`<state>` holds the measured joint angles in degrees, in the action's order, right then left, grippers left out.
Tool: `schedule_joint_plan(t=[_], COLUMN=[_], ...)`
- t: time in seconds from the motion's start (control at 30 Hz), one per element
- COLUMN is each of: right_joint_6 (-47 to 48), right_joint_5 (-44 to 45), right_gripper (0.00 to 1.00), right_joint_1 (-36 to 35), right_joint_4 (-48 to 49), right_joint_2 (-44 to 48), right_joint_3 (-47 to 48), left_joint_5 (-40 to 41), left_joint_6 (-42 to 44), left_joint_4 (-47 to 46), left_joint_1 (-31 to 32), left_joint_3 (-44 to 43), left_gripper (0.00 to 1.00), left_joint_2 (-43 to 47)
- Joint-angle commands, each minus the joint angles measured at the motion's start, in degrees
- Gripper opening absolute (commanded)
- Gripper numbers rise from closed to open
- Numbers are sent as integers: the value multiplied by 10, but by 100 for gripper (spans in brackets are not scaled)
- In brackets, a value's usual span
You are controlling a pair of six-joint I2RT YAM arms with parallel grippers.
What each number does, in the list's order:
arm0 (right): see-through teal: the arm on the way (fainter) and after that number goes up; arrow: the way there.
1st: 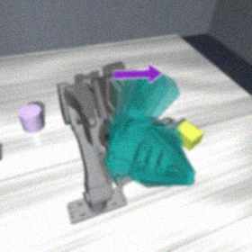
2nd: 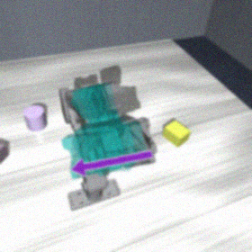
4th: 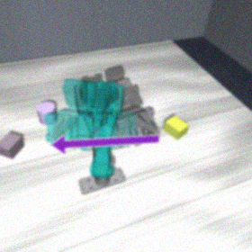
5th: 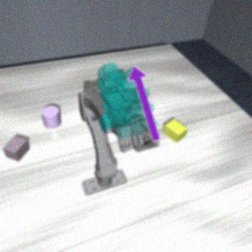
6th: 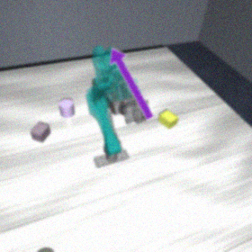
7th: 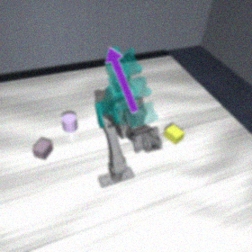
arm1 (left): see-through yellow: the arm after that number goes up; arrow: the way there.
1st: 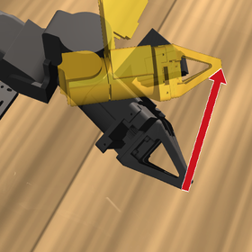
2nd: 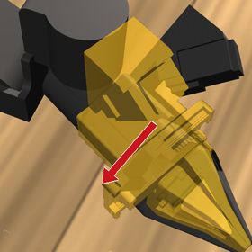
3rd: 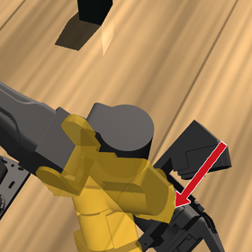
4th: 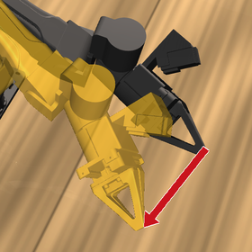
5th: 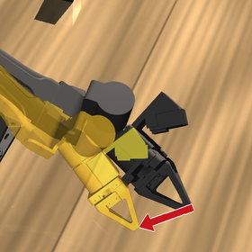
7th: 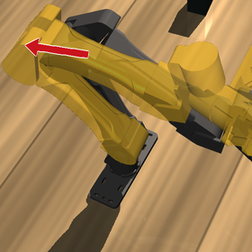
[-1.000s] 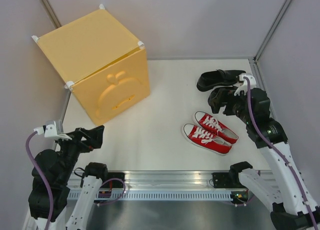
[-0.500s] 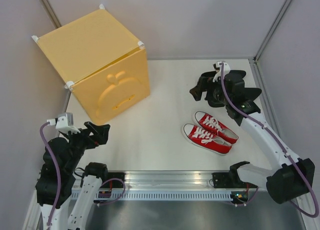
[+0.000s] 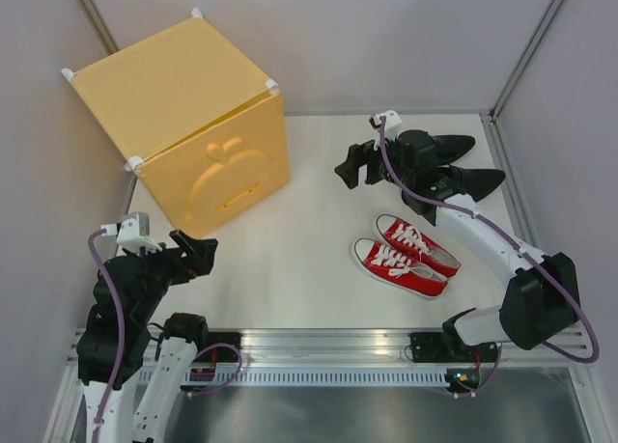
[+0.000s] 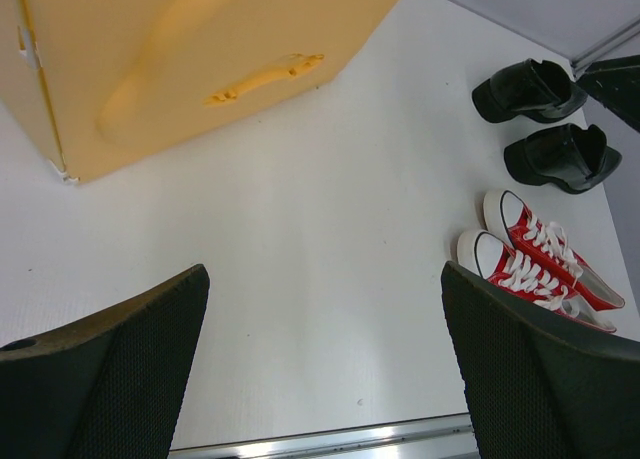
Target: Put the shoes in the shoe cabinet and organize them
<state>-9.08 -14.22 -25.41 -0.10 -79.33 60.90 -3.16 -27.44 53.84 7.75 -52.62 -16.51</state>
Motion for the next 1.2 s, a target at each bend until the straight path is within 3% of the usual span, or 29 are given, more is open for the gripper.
schedule_joint_plan(t=[0.0,0.6,0.87,1.17], right_joint_6=[27,61,71,64], right_joint_5=[-43,-186,-249,-276], right_gripper=[98,98,98,98], right_joint_1=[-3,-37,-44,-46], right_joint_4=[63,178,186,185], right_joint_2=[-22,-223,-319,-380], right_joint_3=[47,235,355,412], left_joint_5=[1,11,10,1], left_joint_6=[-17,-12,-8,-4], left_joint_4=[-23,-32,-33,-32], left_joint_1=[2,2,2,2], left_joint_3=[0,-16,-14,-10], left_gripper=[100,100,100,100], left_joint_2=[-13,-51,-53,-60])
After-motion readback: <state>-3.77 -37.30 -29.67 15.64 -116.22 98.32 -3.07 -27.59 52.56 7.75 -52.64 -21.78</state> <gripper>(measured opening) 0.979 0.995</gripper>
